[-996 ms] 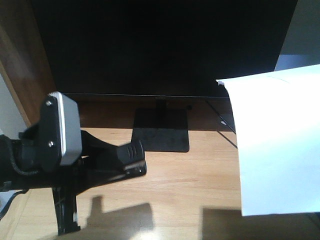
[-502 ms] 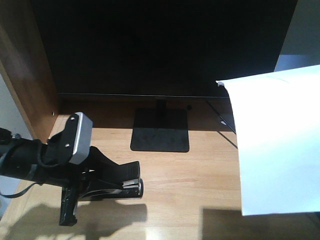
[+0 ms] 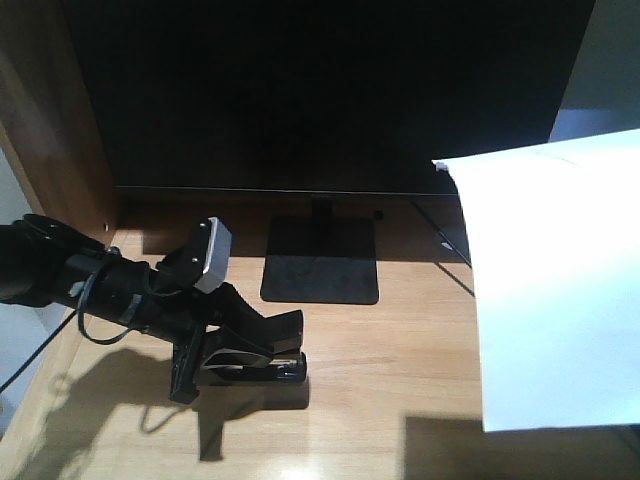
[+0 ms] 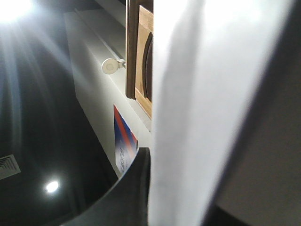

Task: Grab stapler and paper to desk for stapling
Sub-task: 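Lower the black stapler with the left gripper onto the desk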

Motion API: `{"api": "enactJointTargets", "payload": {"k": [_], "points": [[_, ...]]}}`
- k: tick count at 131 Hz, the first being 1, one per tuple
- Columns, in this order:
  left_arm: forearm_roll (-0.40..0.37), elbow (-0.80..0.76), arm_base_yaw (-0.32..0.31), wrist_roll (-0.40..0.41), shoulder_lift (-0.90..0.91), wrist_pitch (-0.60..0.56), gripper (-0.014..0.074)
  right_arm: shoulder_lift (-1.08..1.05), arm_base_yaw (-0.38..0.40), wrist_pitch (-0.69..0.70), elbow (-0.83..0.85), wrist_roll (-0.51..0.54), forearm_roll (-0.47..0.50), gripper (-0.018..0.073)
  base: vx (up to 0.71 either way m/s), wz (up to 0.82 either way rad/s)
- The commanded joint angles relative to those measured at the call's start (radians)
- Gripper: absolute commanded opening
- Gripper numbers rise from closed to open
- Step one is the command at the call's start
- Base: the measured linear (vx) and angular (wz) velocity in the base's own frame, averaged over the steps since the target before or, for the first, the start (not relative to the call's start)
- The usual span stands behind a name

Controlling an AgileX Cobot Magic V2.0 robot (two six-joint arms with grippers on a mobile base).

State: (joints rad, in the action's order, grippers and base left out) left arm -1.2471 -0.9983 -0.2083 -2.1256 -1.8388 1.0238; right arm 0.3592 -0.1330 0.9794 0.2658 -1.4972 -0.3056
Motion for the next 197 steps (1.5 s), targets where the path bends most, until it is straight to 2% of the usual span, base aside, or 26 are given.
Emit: {"api": "enactJointTargets", "payload": {"k": [1, 24, 62, 87, 106, 116, 136, 170, 185, 197], "points": [[-0.047, -0.050, 0.000, -0.020, -0.007, 0.072, -0.0006, 0.008, 0.007, 0.037, 0.028, 0.007, 0.008, -0.0002, 0.00, 0.00], [-0.047, -0.056, 0.000, -0.020, -0.058, 0.074, -0.0006, 0.008, 0.007, 0.037, 0.028, 0.007, 0.008, -0.0002, 0.00, 0.00], [-0.044, -0.056, 0.000, -0.020, -0.122, 0.015, -0.0001, 0.008, 0.007, 0.037, 0.028, 0.007, 0.008, -0.0002, 0.00, 0.00], [0.006, -0.056, 0.000, -0.020, -0.137, 0.013, 0.0005, 0.008, 0.007, 0.037, 0.028, 0.007, 0.008, -0.0002, 0.00, 0.00], [0.008, -0.056, 0.000, -0.020, -0.136, 0.019, 0.0046, 0.008, 0.007, 0.037, 0.028, 0.007, 0.008, -0.0002, 0.00, 0.00], [0.008, -0.056, 0.000, -0.019, -0.135, 0.028, 0.0098, 0.008, 0.007, 0.037, 0.028, 0.007, 0.008, -0.0002, 0.00, 0.00], [0.009, -0.056, 0.000, 0.006, -0.135, 0.031, 0.0273, 0.008, 0.007, 0.037, 0.028, 0.007, 0.008, -0.0002, 0.00, 0.00], [0.010, -0.056, 0.000, 0.166, -0.134, 0.008, 0.0616, 0.008, 0.007, 0.037, 0.028, 0.007, 0.008, -0.0002, 0.00, 0.00], [0.010, -0.056, 0.000, 0.173, -0.125, 0.008, 0.0705, 0.008, 0.007, 0.037, 0.028, 0.007, 0.008, -0.0002, 0.00, 0.00], [0.016, -0.056, 0.001, 0.172, -0.107, 0.013, 0.0727, 0.008, 0.007, 0.037, 0.028, 0.007, 0.008, -0.0002, 0.00, 0.00]]}}
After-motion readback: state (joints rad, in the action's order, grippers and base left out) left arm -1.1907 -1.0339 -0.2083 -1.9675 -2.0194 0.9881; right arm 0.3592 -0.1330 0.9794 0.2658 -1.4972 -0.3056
